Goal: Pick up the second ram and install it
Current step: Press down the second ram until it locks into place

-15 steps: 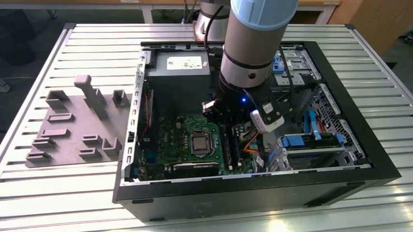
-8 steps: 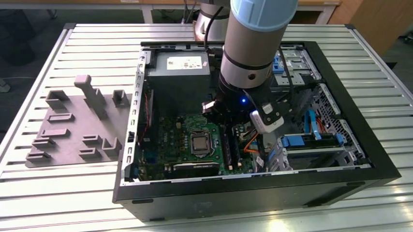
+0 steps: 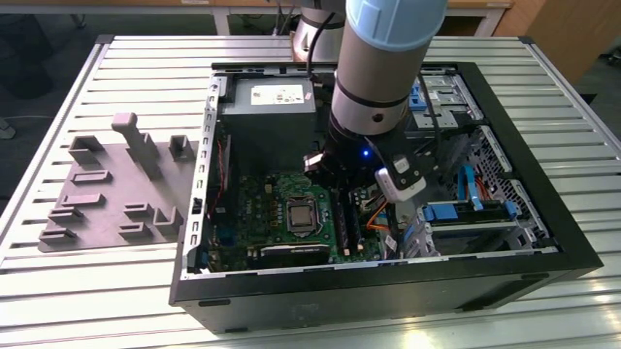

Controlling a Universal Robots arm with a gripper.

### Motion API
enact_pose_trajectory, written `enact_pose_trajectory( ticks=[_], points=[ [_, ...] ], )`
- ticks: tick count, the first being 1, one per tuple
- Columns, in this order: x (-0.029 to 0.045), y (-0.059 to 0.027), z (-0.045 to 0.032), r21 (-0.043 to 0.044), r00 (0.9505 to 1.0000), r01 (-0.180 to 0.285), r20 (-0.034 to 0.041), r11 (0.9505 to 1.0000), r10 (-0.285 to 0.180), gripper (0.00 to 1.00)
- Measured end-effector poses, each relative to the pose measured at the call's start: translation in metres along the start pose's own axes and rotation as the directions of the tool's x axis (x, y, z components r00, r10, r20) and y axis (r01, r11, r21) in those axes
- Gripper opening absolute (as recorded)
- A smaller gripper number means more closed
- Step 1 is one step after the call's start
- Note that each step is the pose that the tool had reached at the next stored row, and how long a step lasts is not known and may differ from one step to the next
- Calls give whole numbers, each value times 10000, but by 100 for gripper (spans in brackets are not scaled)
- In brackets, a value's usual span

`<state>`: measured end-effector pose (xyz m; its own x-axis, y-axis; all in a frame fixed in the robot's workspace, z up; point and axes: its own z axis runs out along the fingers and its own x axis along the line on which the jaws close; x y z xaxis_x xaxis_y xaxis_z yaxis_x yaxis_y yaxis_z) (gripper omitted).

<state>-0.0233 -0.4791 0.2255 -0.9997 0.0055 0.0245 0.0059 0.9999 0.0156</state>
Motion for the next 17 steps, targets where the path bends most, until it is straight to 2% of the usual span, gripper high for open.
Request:
enact_pose_trajectory(
  ticks=[17],
  points=[
    [-1, -1, 57, 4, 10000, 0, -2, 10000, 0, 11]
  ],
)
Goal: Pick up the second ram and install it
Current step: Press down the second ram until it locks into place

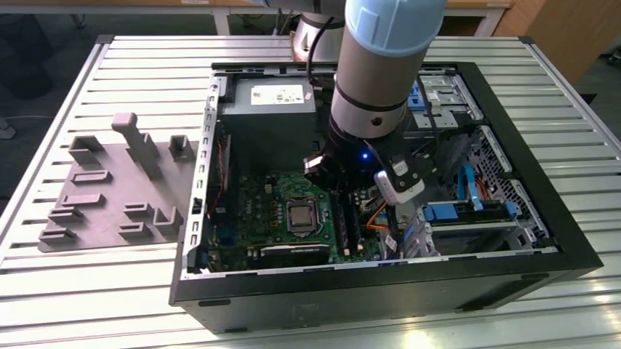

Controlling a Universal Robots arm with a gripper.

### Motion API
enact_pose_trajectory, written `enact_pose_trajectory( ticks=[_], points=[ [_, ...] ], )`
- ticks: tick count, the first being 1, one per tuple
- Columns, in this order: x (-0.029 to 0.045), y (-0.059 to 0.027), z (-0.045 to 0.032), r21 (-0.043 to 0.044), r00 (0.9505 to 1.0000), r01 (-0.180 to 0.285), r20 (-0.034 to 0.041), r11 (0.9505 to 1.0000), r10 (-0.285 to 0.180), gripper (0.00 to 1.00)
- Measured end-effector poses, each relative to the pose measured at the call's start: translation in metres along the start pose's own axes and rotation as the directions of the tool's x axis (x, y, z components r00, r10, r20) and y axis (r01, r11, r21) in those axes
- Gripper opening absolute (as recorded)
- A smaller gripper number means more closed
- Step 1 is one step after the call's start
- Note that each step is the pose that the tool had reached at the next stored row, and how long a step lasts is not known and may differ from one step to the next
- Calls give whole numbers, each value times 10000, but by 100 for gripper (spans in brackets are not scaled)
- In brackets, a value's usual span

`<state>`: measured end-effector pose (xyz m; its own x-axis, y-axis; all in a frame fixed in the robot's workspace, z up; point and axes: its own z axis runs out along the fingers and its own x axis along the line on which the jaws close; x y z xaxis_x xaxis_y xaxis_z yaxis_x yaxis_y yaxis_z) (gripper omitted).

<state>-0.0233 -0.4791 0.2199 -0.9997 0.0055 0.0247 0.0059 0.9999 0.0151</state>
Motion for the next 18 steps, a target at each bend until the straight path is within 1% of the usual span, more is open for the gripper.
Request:
enact_pose_trajectory(
  ticks=[8, 12, 15, 16, 18],
  points=[
    [-1, 0, 34, -2, 10000, 0, 1, 10000, 0, 11],
    [-1, 0, 37, -3, 10000, 0, 1, 10000, 0, 11],
    [-1, 4, 3, -35, 10000, 0, 11, 10000, 0, 11],
    [0, 2, -25, -15, 10000, 0, 5, 10000, 0, 11],
    [2, 2, -66, -11, 10000, 0, 4, 10000, 0, 11]
  ],
)
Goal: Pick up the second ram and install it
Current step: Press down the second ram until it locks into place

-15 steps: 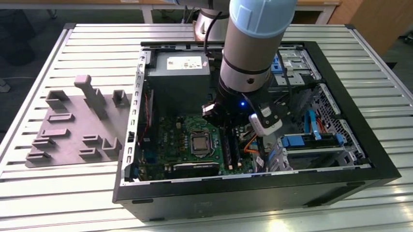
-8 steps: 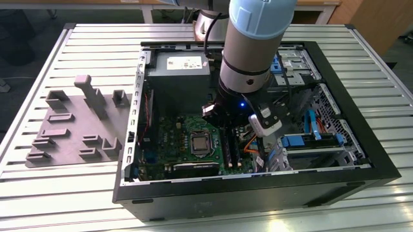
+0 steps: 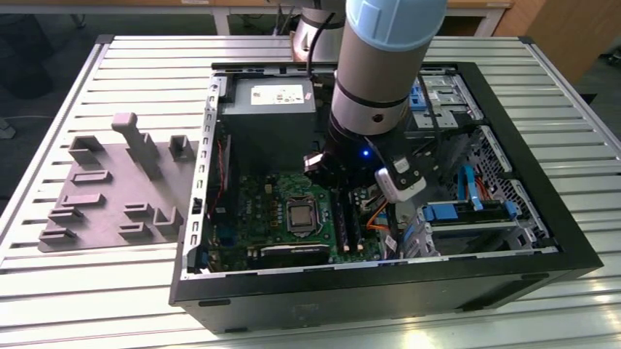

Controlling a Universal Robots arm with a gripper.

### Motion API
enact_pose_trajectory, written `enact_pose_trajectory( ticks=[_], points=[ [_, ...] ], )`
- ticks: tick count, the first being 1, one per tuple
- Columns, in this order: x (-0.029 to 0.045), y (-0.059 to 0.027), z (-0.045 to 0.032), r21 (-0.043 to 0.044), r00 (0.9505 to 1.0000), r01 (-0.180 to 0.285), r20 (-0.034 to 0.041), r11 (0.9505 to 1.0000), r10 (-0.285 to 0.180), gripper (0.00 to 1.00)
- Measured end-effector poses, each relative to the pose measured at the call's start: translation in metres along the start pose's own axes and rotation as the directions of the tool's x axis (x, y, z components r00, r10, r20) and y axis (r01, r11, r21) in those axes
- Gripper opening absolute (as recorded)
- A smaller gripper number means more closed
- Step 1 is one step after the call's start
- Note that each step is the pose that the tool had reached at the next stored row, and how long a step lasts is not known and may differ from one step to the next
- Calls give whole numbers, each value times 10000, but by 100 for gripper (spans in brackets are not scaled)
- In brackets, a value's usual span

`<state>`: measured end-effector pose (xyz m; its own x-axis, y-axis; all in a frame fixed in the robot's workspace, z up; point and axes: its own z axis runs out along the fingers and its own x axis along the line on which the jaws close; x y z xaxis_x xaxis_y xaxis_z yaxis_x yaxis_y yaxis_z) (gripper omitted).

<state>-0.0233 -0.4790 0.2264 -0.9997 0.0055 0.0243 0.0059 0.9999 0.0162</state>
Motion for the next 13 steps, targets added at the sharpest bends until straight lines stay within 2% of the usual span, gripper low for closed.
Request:
enact_pose_trajectory(
  ticks=[6, 13],
  points=[
    [2, 1, -93, 3, 10000, 0, -1, 10000, 0, 11],
    [3, 1, -107, 4, 10000, 0, -2, 10000, 0, 11]
  ],
)
